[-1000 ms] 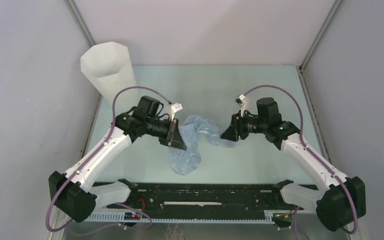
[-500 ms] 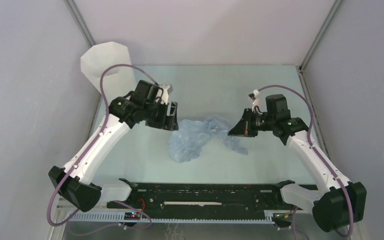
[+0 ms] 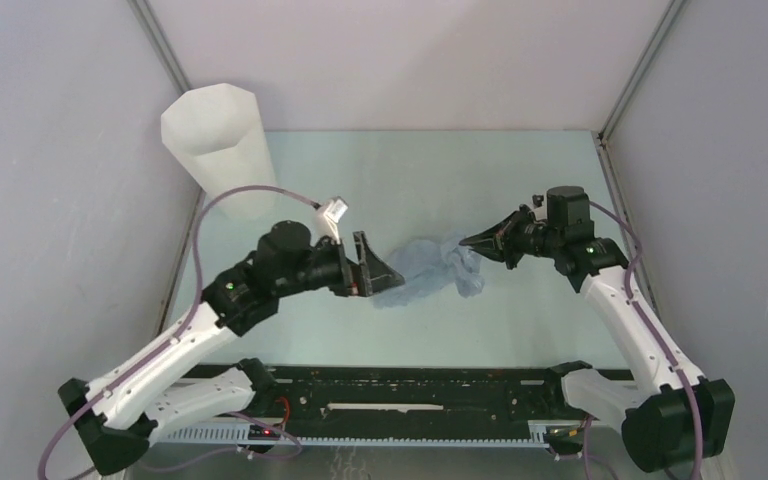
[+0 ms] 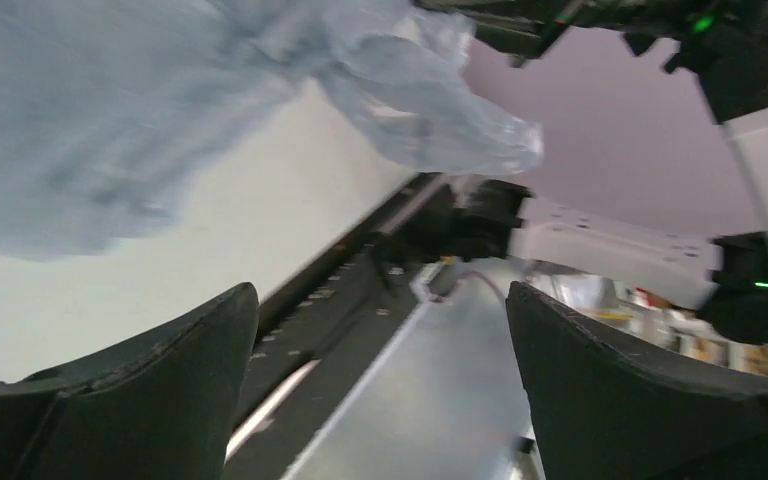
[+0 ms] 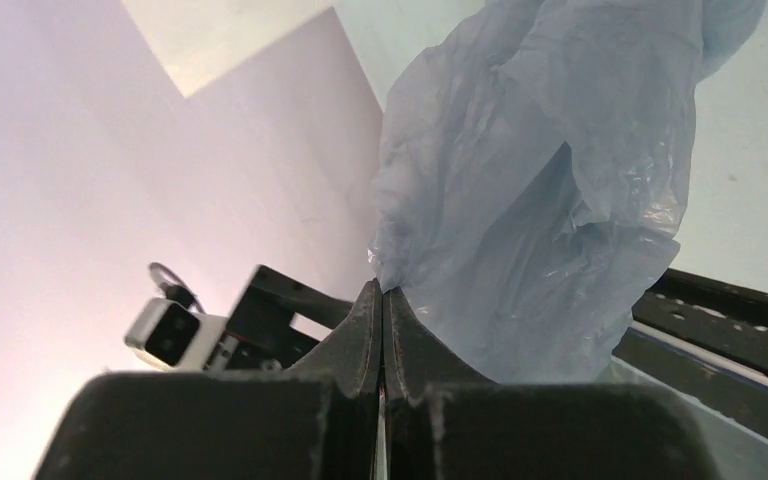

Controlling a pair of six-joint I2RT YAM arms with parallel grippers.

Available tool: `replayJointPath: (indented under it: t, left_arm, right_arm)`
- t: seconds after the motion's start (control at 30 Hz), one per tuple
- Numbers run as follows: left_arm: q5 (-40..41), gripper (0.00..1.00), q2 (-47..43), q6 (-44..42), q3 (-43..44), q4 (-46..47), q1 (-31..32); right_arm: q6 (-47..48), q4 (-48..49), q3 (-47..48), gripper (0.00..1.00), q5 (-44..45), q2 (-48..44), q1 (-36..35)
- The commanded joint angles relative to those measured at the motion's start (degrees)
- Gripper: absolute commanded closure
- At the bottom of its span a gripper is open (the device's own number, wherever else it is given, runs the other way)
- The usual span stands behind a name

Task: Put the trash bags into the trash bin

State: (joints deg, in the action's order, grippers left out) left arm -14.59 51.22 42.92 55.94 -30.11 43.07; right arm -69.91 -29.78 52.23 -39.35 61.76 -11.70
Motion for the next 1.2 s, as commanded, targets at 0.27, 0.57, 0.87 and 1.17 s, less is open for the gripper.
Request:
replayJointPath:
  t: [0.27,0.57,0.87,1.17]
  left_arm:
    - [10.91,0.0,23.35,7.5,23.68,-1.42,16.51]
    - [10.93,0.02,32.15,-2.86,32.71,-14.02,19.65]
    - [10.98,0.02,35.41,-5.5,31.26,-10.75,21.97]
    - [21.23,0.25,35.57,-5.04,32.28,-14.59,20.92]
  right_arm:
    - [-6.93,-2.48,1.09,1.0,16.81,-8.67,-7.14]
    - [-4.31,-2.54,1.46,1.0,18.74,-9.57,-7.64]
    - [-2.77,-2.76,3.66,1.0,20.71,-8.92,-9.96]
    - [-2.63,-3.19,3.67,1.0,20.68,-9.2,-11.84]
